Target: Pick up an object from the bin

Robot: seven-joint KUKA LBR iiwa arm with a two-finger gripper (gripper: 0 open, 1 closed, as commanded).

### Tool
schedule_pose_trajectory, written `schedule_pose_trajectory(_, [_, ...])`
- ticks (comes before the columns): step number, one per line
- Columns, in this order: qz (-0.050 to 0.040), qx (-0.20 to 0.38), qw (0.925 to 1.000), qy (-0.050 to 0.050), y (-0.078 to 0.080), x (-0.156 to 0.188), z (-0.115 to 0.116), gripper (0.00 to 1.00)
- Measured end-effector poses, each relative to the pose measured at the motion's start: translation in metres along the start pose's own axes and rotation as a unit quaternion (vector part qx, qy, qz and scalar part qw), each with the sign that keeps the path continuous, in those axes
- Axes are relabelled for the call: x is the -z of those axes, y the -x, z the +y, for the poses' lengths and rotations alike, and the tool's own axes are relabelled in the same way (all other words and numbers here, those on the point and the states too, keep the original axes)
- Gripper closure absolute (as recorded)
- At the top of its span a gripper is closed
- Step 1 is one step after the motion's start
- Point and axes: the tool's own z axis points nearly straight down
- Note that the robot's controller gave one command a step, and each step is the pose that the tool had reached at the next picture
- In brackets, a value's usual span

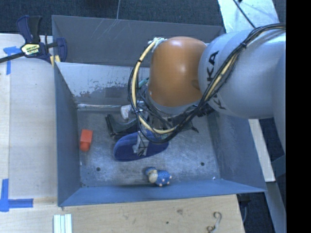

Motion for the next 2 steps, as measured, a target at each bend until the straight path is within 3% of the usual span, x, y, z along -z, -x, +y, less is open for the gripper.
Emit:
schedule_pose_trajectory(1, [-0.0058,-0.046,0.9989,0.002,0.0025,-0.1052,-0.0399,0.00])
schedule_pose_trajectory(2, [-0.0063,-0.045,0.9990,0.002,0.0031,-0.1014,-0.0384,1.00])
